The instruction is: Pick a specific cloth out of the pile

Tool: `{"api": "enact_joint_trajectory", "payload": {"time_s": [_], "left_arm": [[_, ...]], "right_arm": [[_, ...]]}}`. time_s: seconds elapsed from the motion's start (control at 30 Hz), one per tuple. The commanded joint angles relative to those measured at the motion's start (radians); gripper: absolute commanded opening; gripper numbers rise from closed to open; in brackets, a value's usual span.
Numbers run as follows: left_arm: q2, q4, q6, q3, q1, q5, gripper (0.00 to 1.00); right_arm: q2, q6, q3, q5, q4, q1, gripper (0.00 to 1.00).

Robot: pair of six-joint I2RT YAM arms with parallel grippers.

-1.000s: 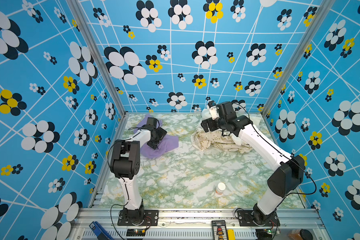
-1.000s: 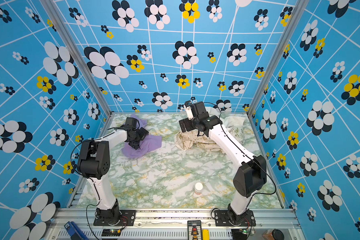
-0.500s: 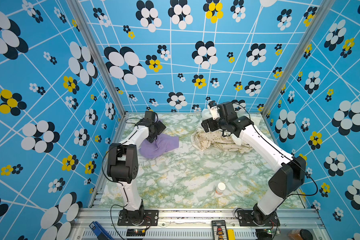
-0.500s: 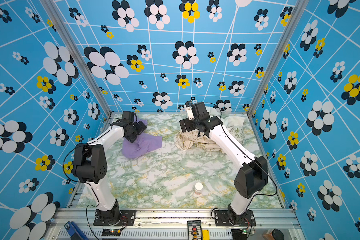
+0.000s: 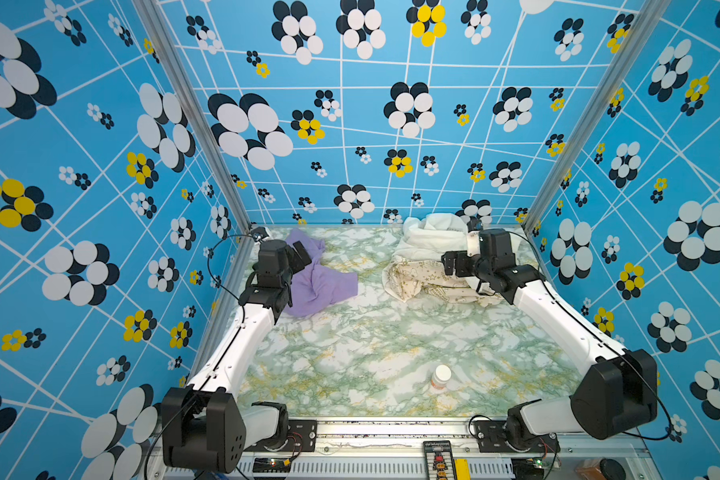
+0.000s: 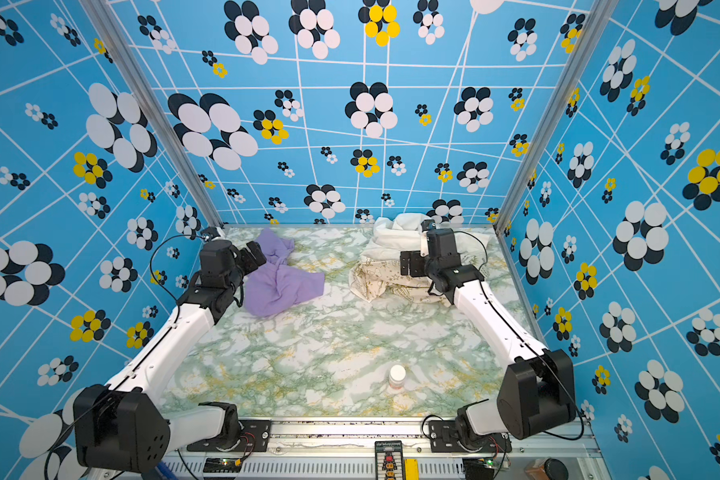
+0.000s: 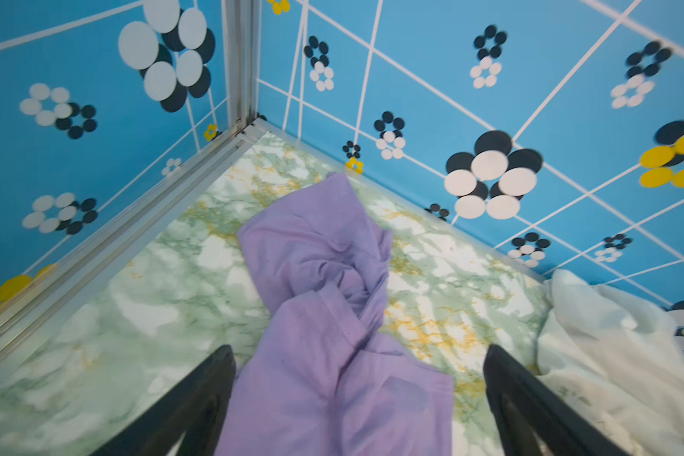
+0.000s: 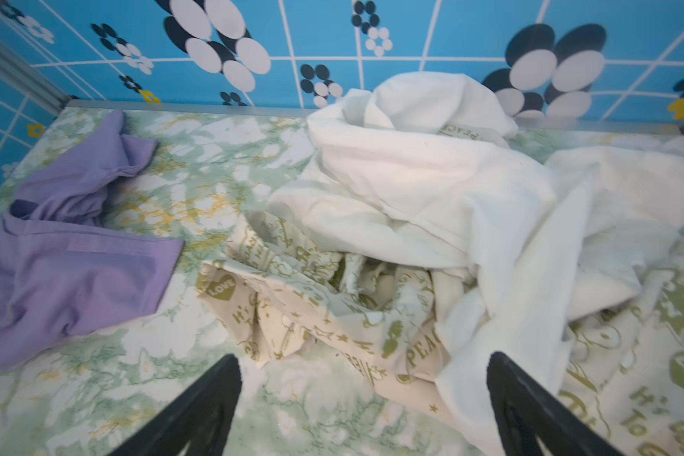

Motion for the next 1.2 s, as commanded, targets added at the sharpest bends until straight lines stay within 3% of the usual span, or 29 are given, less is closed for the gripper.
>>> {"api": "enact_joint_trajectory", "payload": {"time_s": [0.0, 0.17, 0.47, 0.67, 0.97, 1.17], "left_arm": [[-0.051, 0.143, 0.139, -0.136, 0.011, -0.085, 0.99], [-0.095, 0.367, 0.204, -0.350, 0.016, -0.106, 0.99], [-0.001, 0.590, 0.307, -0.482, 0.033, -0.045, 0.99], [0.076, 0.683, 0.338, -0.515, 0.038, 0.001, 0.99], [0.168, 0.750, 0.390, -0.481, 0.059, 0.057, 0.99], [0.246, 0.794, 0.390, -0.465, 0.077, 0.089, 0.99]], "right_arm": [[-0.076, 0.036, -0.149, 0.057, 0.146, -0.059, 0.99], [-0.145, 0.053, -0.339, 0.121, 0.238, -0.150, 0.99], [-0.204, 0.039, -0.589, 0.219, 0.498, -0.206, 0.99], [-0.204, 0.008, -0.746, 0.330, 0.769, -0.208, 0.99], [-0.121, -0.015, -0.762, 0.328, 0.897, -0.211, 0.99], [0.008, -0.064, -0.690, 0.245, 0.960, -0.216, 0.99]]}}
